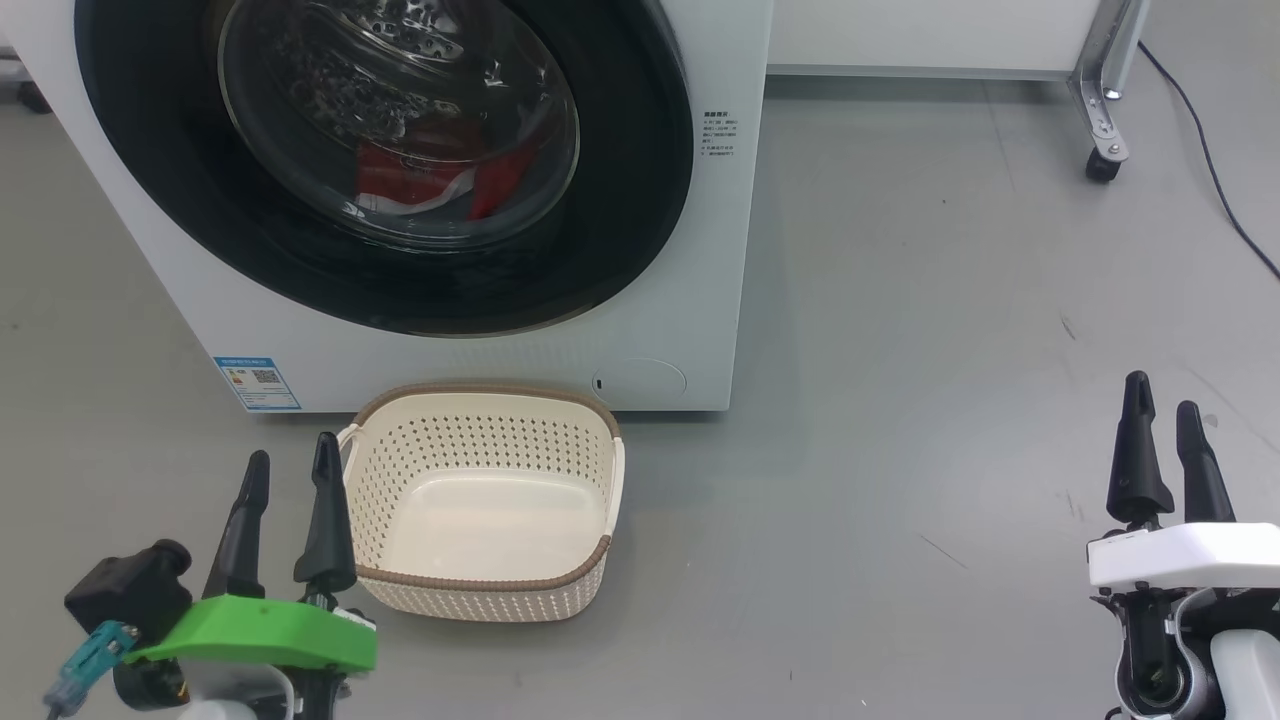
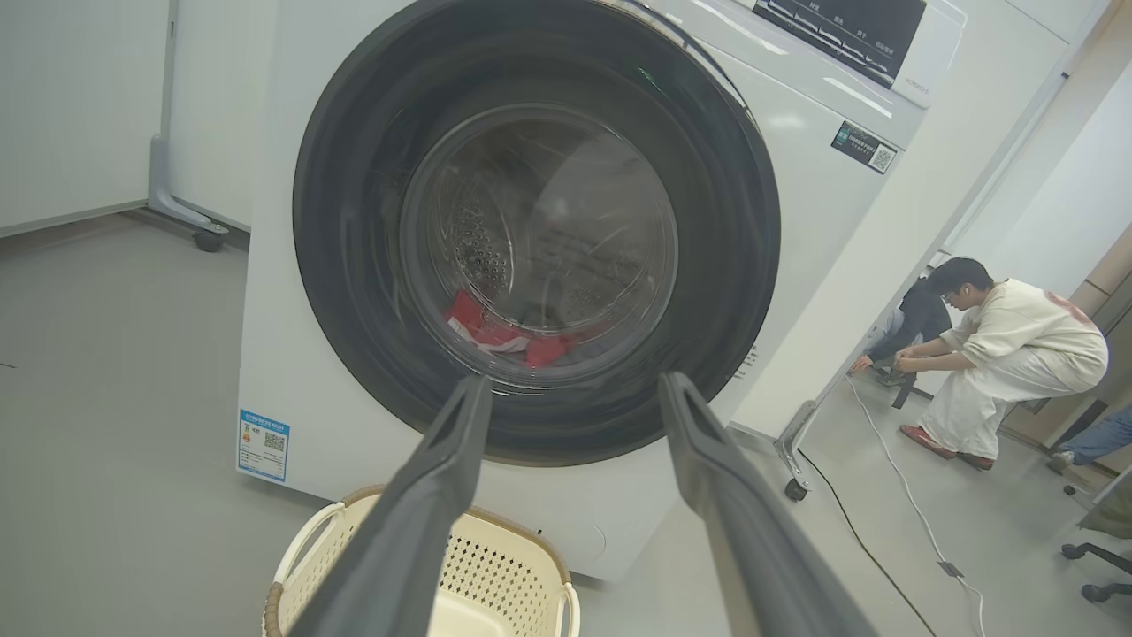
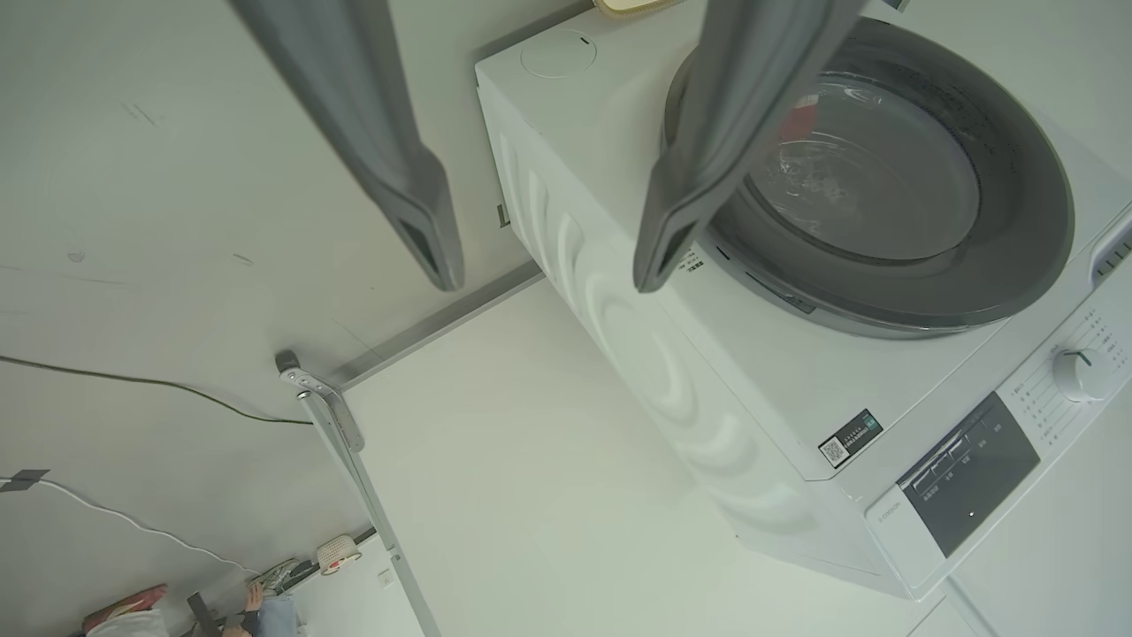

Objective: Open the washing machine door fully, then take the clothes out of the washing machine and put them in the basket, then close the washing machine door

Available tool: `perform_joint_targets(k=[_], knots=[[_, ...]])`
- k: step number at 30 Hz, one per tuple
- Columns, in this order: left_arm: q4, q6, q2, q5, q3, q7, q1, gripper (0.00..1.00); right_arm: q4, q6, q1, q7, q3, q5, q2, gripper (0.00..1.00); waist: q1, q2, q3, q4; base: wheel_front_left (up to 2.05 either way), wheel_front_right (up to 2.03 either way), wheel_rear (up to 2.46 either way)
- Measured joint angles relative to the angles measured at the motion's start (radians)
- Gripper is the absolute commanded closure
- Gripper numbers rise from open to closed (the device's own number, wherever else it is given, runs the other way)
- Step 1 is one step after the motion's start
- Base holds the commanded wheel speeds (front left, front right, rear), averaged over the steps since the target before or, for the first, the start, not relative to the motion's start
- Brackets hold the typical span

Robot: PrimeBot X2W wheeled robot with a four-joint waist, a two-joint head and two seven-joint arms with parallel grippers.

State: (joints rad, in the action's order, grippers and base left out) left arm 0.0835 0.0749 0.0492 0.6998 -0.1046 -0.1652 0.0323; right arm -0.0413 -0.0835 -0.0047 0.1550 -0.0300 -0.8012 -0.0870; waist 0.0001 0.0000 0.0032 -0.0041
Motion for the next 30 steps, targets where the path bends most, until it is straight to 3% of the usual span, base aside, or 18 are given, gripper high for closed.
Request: perform_joint_targets(k=[14, 30], knots=[[0.015, -0.037, -0.001, -0.287, -0.085, -0.04, -0.002, 0.0, -0.018, 0.035, 0.009, 0.04, 0.056, 0.236, -0.012, 0.0, 0.0, 0.0, 0.001, 0.0, 0.0, 0.0, 0.0], [0.093, -0.115, -0.002, -0.479, -0.142, -0.084, -0.021, 0.0, -0.071, 0.079, 0.015, 0.04, 0.12, 0.47, -0.032, 0.0, 0.0, 0.0, -0.002, -0.004, 0.0, 0.0, 0.0]])
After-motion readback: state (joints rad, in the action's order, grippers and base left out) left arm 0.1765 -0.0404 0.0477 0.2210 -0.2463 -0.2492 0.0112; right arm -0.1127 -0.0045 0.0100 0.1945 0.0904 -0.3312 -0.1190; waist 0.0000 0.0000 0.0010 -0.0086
